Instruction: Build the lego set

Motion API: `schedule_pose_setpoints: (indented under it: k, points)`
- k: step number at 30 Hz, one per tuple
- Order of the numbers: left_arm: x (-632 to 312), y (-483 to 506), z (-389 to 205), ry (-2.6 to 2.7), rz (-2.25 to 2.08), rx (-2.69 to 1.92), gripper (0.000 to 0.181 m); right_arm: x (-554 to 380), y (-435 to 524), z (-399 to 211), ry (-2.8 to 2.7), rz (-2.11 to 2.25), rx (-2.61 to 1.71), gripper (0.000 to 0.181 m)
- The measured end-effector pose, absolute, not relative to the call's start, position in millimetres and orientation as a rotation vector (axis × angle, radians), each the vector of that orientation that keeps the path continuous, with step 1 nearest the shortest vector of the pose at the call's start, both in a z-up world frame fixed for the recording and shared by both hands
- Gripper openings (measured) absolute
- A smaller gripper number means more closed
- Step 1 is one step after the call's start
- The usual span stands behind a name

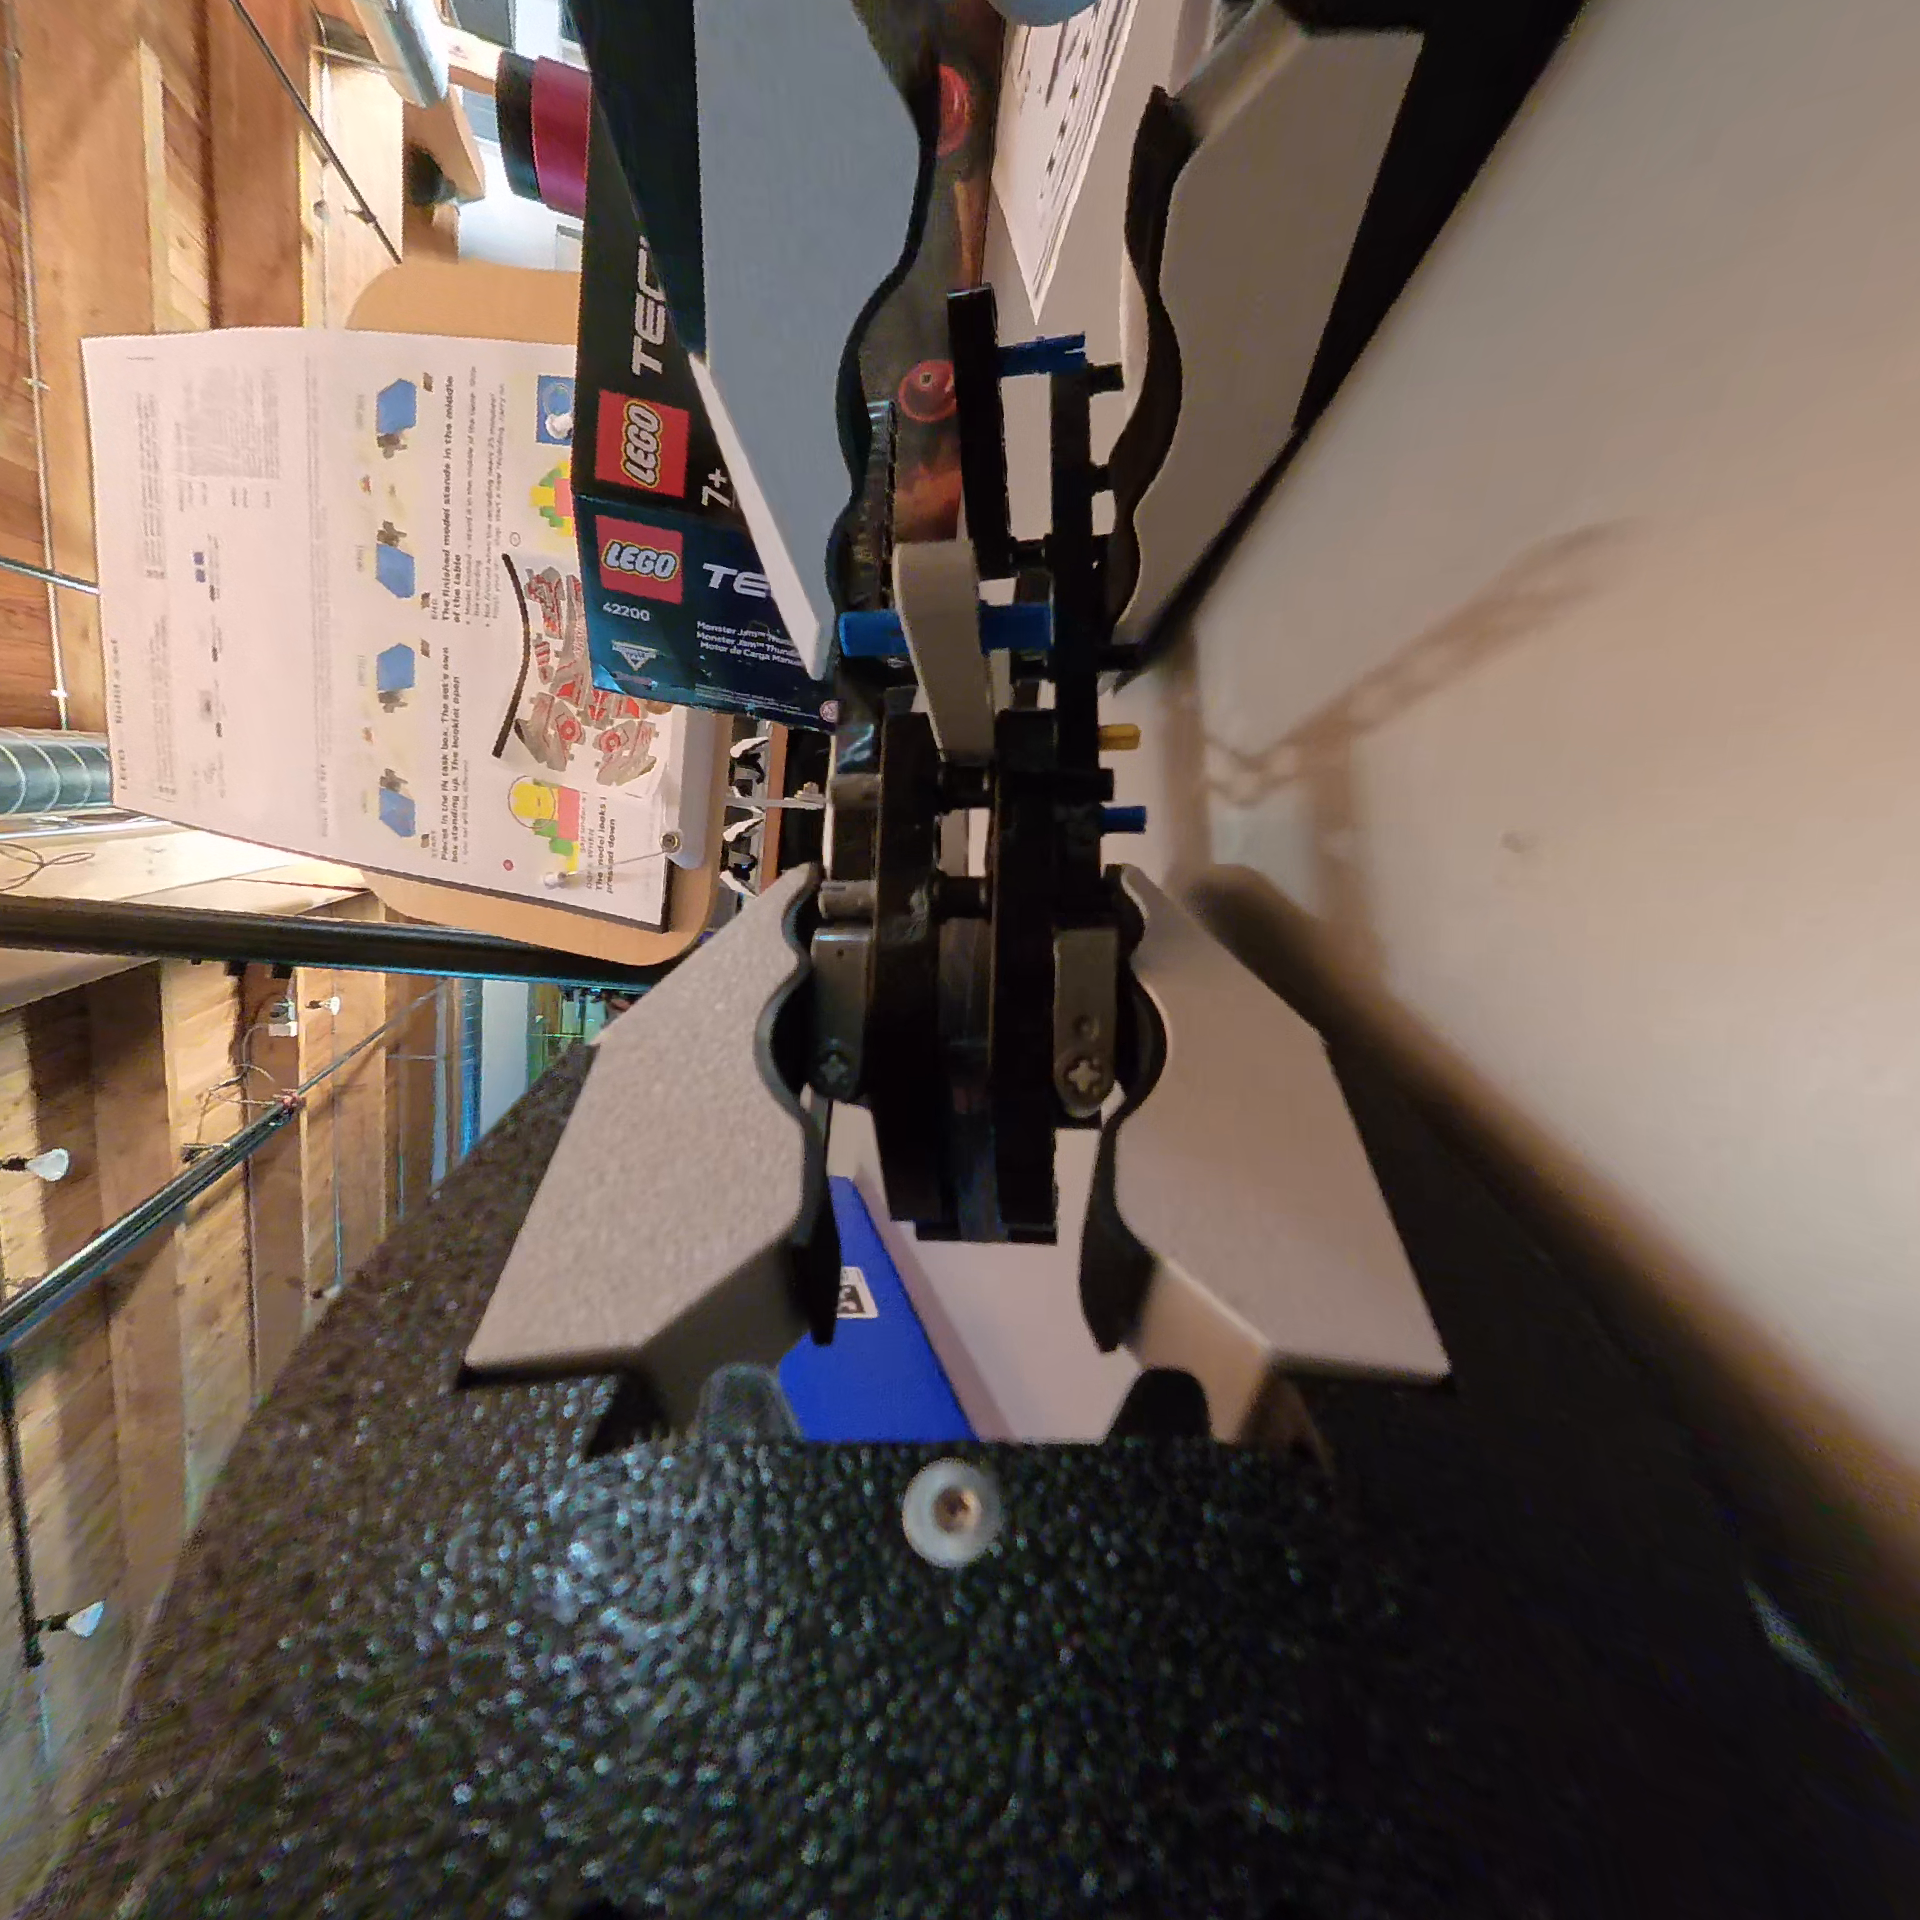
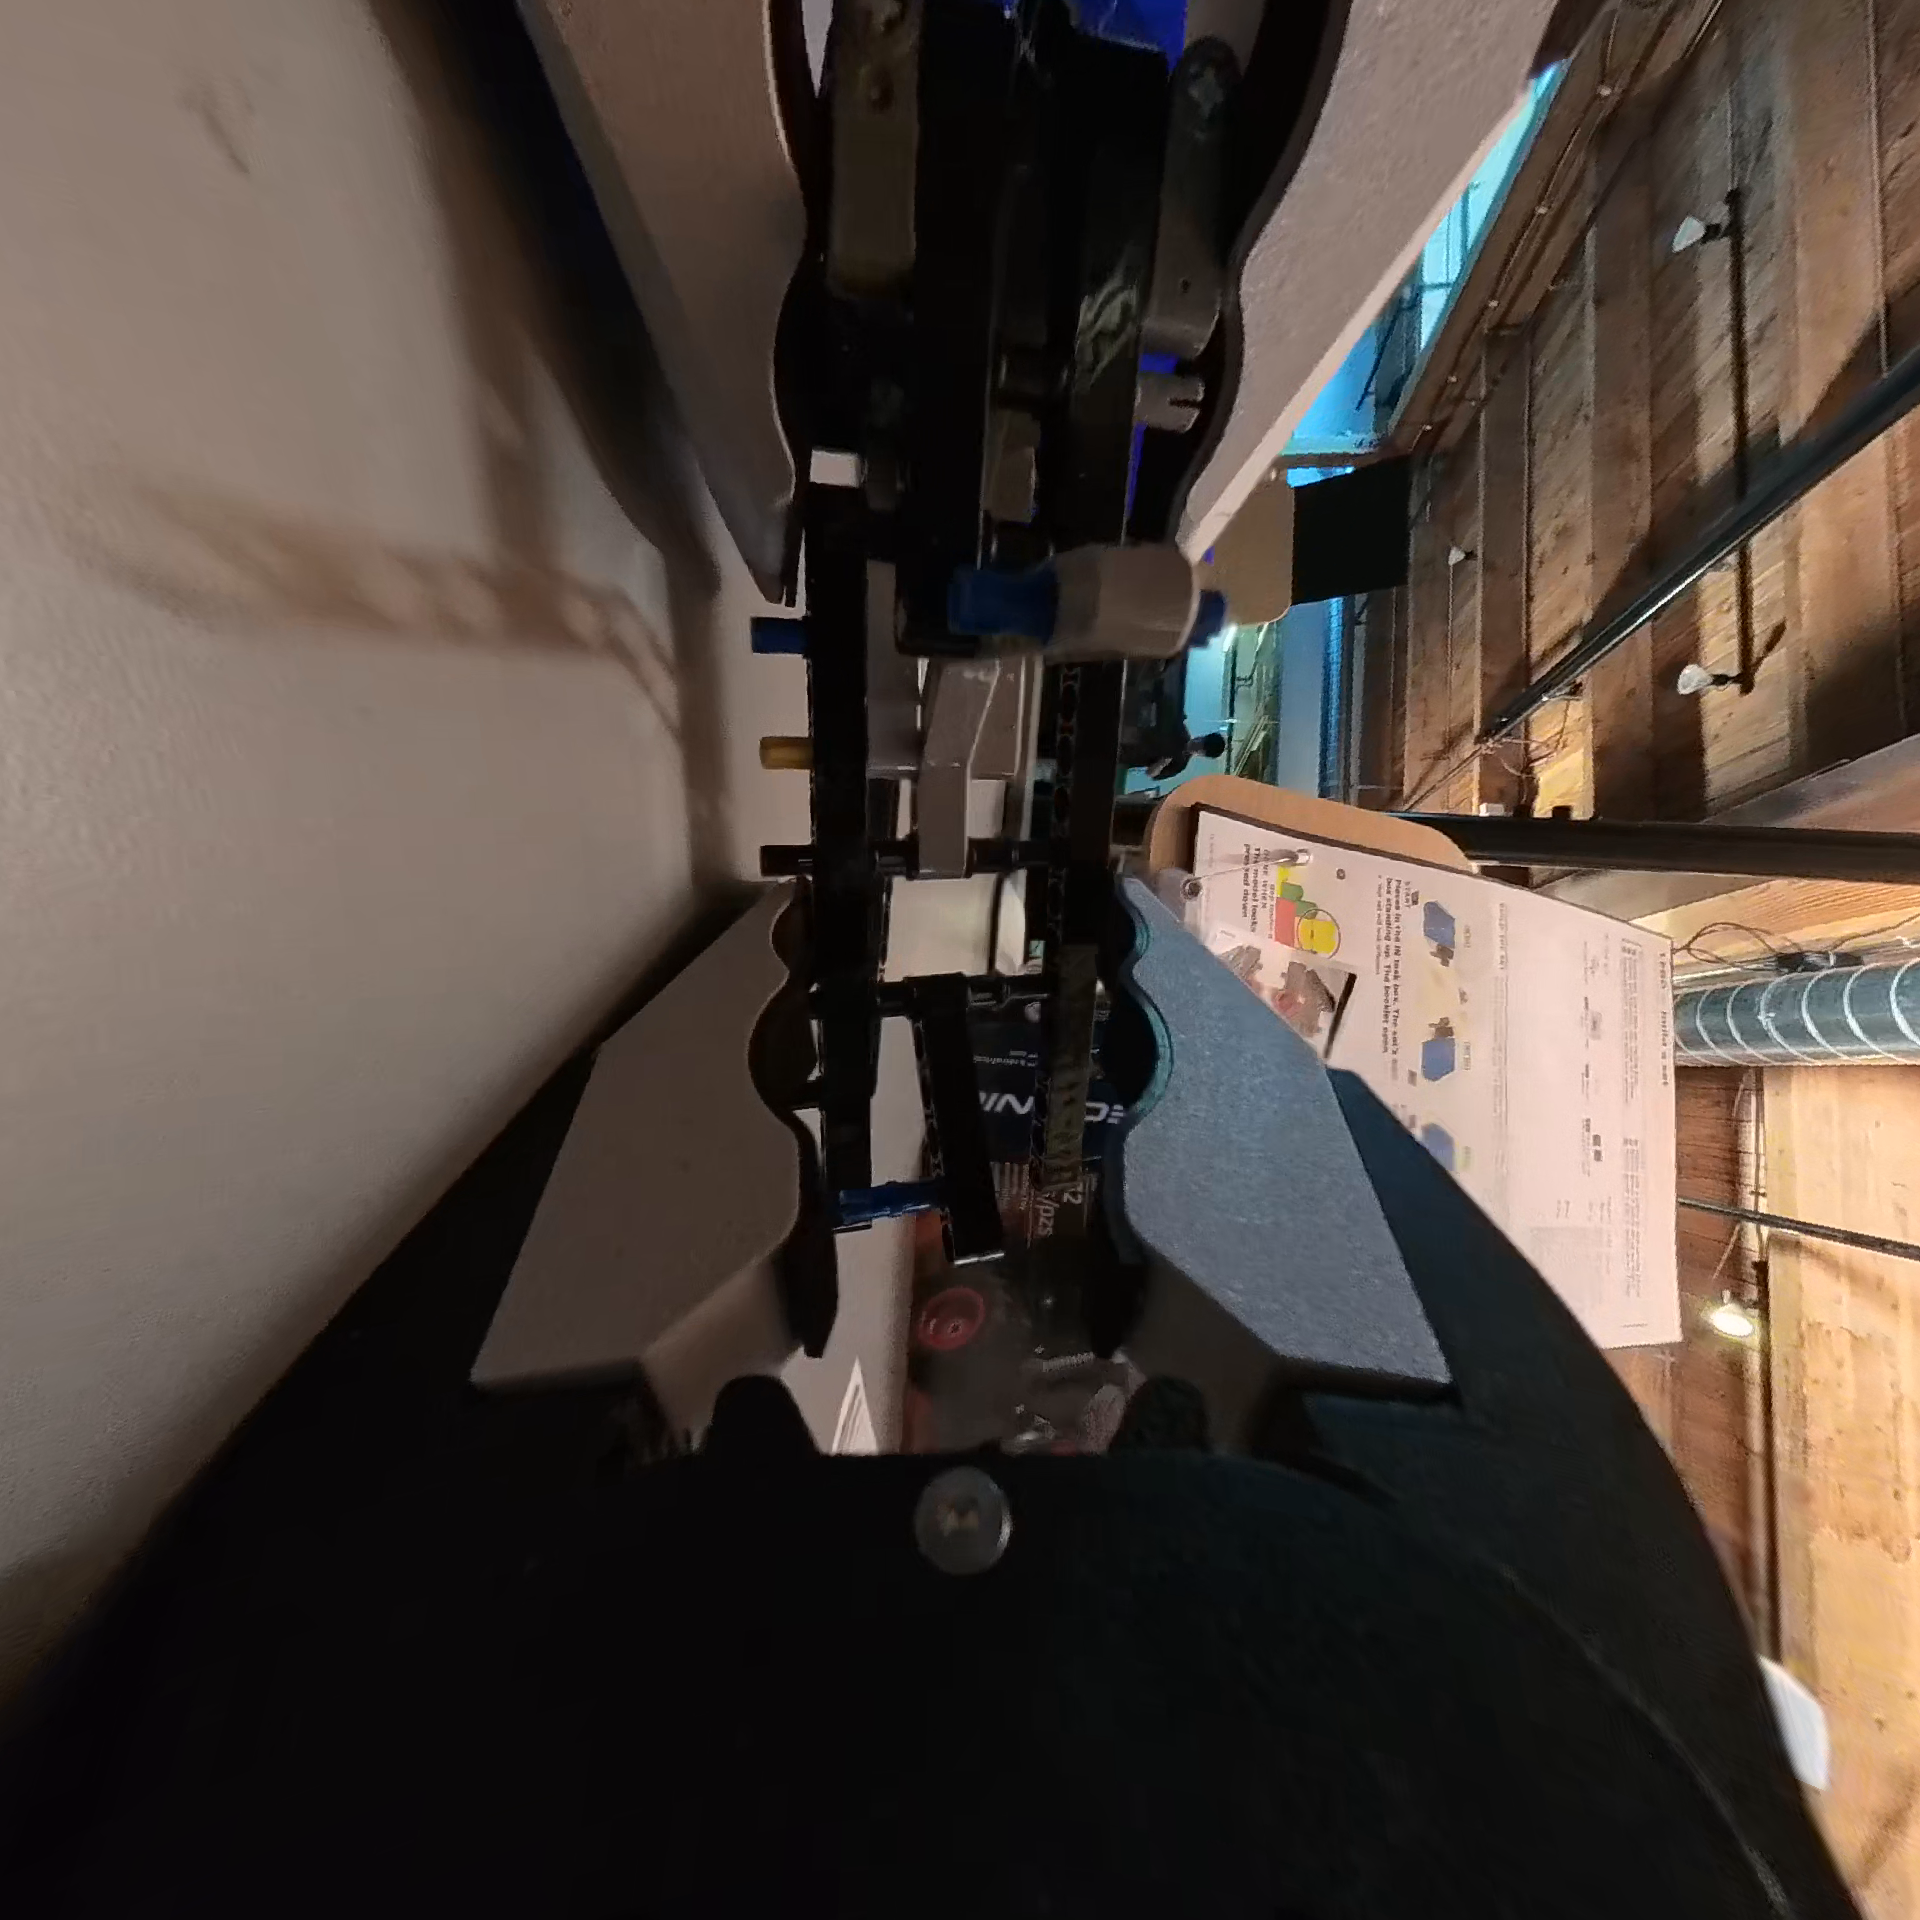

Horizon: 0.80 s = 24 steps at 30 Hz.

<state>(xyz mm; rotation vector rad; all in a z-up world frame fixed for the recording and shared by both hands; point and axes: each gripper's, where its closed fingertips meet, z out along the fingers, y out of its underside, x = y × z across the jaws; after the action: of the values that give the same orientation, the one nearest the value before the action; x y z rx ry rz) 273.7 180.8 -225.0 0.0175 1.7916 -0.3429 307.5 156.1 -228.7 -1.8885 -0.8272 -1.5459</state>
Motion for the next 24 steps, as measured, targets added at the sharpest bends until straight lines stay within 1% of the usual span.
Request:
schedule_pose_setpoints:
  k: [12, 24]
  points:
    - [277.3, 178.1, -221.4, 1.747, -0.306, 0.066, 0.051, 312.4, 156.9, -225.3, -0.778, -1.536, -1.872, 0.055]
    - [280.5, 179.1, -223.8, 1.736, -0.282, 0.056, 0.051, 315.8, 155.6, -227.7, -0.731, -1.55, -1.929, 0.055]
